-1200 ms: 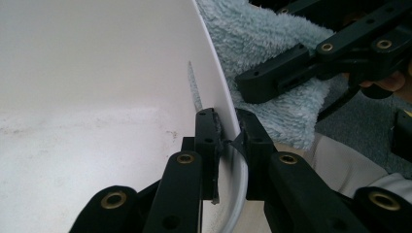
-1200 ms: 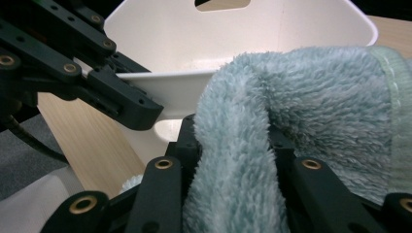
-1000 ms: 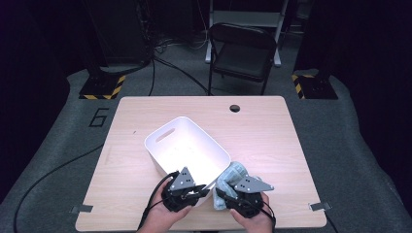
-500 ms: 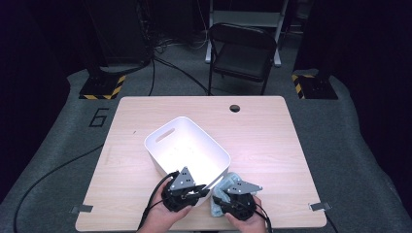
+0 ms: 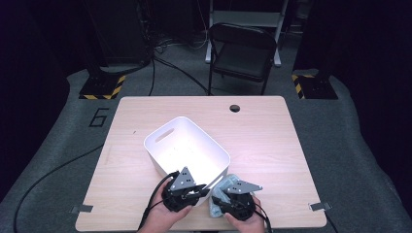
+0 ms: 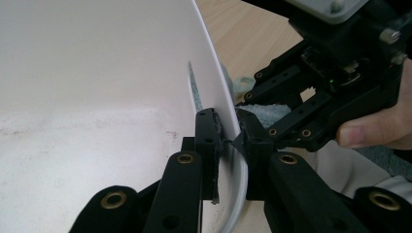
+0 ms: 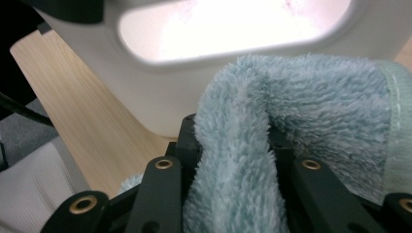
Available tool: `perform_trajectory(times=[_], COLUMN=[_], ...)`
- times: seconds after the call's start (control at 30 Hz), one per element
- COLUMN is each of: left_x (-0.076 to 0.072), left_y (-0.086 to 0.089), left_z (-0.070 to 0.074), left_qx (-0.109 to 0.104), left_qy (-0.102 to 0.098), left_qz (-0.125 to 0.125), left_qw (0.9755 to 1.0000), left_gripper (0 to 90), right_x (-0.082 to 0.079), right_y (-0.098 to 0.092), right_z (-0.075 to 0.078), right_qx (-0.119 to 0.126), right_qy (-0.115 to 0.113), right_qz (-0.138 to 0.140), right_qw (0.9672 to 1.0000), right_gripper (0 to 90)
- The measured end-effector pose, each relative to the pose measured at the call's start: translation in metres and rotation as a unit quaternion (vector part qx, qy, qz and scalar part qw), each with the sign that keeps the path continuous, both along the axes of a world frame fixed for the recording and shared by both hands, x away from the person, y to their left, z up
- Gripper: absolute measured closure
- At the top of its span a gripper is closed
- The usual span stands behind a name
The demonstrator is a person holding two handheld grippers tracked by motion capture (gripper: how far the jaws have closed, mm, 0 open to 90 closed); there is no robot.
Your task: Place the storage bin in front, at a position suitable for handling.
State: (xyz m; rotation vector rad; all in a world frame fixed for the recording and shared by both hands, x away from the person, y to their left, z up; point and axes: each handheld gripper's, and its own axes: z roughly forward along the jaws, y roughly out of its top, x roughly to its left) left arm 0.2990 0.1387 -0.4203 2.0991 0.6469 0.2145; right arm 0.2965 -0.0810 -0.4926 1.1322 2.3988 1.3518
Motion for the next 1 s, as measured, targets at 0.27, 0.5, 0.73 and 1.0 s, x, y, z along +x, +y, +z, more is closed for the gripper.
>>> perform_trajectory(times=[0.27, 0.5, 0.73, 1.0], left_x=[-0.001, 0.002, -0.001, 0.003], left_y=[-0.002, 0.0, 0.003, 0.019], left_z=[0.0, 0.001, 0.013, 0.025], left_qx=[-0.001, -0.012, -0.024, -0.036], left_qy=[0.001, 0.019, 0.01, 0.01], left_qz=[0.001, -0.014, -0.02, -0.003], left_qw=[1.0, 0.9996, 0.9995, 0.9993], left_gripper=[80.5, 73.7, 66.0, 63.0], right_x=[-0.006, -0.008, -0.008, -0.007], right_y=[-0.008, -0.01, -0.012, -0.012], right_z=[0.029, 0.035, 0.034, 0.03], right_qx=[0.022, 0.014, 0.014, 0.012], right_qy=[-0.049, -0.07, -0.068, -0.063], right_qz=[-0.011, -0.014, -0.018, -0.018], right_qw=[0.9985, 0.9973, 0.9975, 0.9978], right_gripper=[67.7, 67.7, 67.6, 67.4])
